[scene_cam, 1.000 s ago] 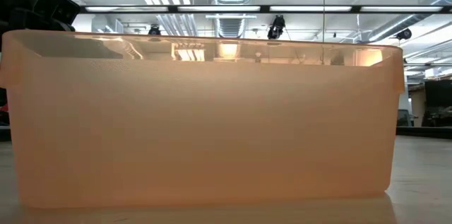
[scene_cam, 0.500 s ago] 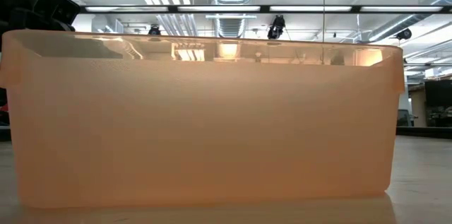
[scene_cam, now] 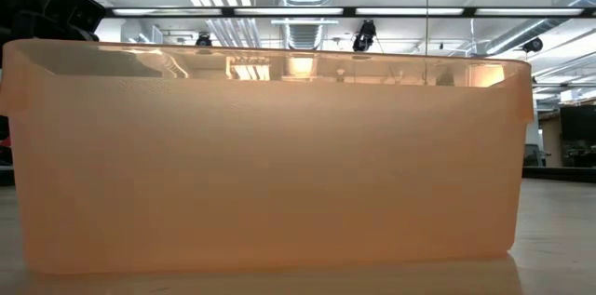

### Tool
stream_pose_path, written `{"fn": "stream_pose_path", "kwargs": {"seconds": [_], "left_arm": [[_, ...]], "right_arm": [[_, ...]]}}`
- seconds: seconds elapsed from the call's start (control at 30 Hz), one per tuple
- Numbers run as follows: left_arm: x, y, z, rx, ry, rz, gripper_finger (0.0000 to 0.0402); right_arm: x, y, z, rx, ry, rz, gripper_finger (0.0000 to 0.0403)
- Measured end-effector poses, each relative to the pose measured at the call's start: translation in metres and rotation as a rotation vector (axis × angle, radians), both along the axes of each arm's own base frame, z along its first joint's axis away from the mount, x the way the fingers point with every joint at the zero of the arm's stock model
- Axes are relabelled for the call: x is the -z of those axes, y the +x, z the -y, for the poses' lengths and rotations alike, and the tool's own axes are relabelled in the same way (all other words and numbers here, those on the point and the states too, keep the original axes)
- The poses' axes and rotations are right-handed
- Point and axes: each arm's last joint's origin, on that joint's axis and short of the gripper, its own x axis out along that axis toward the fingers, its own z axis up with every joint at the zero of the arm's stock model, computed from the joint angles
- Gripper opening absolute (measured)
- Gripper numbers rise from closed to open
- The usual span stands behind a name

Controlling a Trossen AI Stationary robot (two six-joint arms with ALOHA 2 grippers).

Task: Pick and place pill bottles into a basket
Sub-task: Put the pill bottle into the bin

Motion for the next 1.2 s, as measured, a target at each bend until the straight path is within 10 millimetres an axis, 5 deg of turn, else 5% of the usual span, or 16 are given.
{"fn": "stream_pose_path", "kwargs": {"seconds": [0.63, 1.2], "left_arm": [[0.0, 0.0, 0.0, 0.001, 0.0, 0.0, 0.0224], [0.0, 0.0, 0.0, 0.0, 0.0, 0.0, 0.0224]], "right_arm": [[0.064, 0.06, -0.111, -0.208, -0.187, -0.283, 0.0219], [0.098, 0.059, -0.137, -0.228, -0.426, -0.339, 0.0219]]}}
